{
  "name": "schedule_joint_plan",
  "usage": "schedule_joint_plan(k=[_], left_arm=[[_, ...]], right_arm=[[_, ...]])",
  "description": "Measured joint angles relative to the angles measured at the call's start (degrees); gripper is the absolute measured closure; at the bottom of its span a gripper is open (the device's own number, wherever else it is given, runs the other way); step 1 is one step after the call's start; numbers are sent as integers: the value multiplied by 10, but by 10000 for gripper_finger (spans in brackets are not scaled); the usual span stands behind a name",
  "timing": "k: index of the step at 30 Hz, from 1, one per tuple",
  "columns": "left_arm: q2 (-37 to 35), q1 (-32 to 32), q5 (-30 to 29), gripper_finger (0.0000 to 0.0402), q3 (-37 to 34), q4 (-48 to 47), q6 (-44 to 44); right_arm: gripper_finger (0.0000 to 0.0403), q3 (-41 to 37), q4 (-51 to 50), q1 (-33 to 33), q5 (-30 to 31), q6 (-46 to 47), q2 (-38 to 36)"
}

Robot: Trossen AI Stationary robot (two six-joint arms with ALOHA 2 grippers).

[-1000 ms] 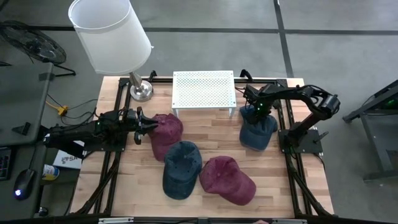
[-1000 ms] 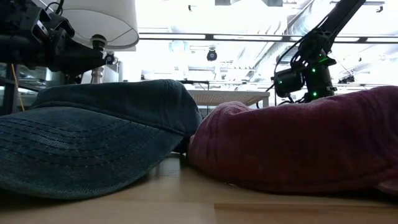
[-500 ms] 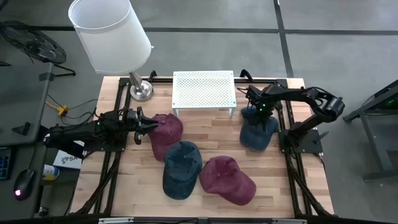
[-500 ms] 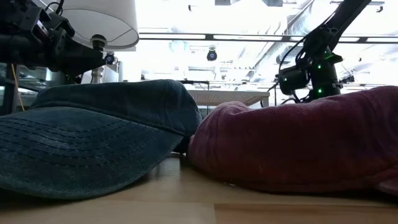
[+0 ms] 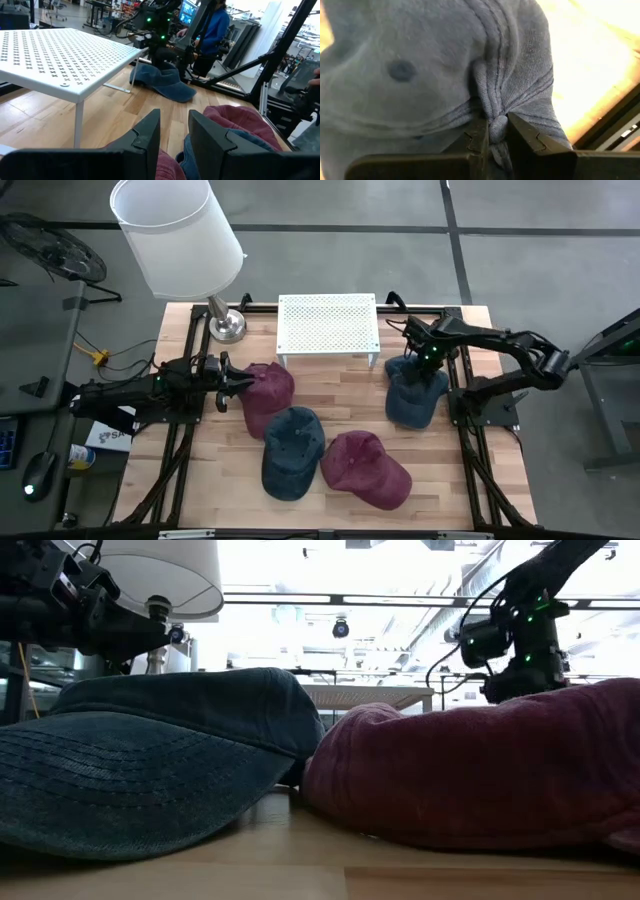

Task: Pick & Place hat
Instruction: Put the top blue cap on the shelf

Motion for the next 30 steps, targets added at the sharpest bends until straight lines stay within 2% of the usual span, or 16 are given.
schedule_joint_plan(k=[9, 19, 30], left_arm=[[0, 0, 0, 301, 0, 0, 0], [0, 0, 0, 301, 0, 0, 0], [0, 0, 0, 301, 0, 0, 0]], right_arm=[[361, 24, -65, 5, -17, -81, -73], [361, 145, -203, 4, -10, -220, -97], [361, 275, -287, 5, -14, -258, -94]])
